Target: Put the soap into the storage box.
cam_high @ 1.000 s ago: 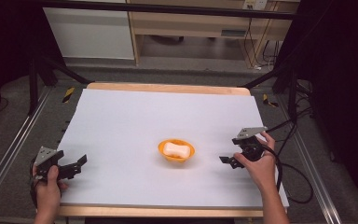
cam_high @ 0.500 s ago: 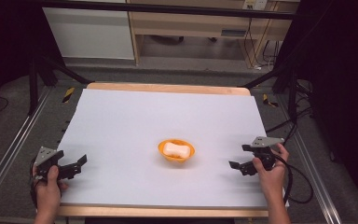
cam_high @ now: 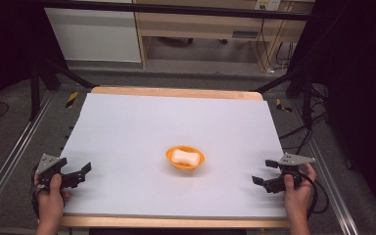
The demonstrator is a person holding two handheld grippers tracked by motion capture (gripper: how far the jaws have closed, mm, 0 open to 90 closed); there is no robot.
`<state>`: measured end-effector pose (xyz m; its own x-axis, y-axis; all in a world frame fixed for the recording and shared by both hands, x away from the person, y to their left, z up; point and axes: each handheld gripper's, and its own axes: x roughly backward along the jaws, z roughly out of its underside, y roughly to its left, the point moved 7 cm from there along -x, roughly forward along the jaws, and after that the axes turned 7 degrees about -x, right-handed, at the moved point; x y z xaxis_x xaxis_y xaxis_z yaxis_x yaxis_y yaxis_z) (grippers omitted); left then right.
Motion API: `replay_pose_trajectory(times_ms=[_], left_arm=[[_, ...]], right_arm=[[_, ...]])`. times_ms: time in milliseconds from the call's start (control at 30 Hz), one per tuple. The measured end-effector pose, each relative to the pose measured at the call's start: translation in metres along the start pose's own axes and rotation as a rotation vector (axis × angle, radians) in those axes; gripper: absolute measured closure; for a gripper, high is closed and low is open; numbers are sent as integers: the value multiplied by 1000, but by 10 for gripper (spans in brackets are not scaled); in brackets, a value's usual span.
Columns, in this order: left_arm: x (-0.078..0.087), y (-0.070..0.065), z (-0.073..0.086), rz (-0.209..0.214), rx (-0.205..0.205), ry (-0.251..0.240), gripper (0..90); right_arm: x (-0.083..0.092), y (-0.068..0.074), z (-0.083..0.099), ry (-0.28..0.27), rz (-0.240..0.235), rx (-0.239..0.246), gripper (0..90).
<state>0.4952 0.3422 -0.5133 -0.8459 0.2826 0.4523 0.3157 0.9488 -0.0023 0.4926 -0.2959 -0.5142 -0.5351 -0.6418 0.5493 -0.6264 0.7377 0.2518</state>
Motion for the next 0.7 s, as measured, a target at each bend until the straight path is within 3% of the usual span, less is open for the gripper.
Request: replay_pose_trajectory(times_ms=[433,700], left_arm=[[0,0,0,0,0,0,10],[-1,-1,0,-3,-1,5,10]], right_arm=[[22,-9,13,-85,3,-60,37],[19,-5,15,-75,-15,-38,35]])
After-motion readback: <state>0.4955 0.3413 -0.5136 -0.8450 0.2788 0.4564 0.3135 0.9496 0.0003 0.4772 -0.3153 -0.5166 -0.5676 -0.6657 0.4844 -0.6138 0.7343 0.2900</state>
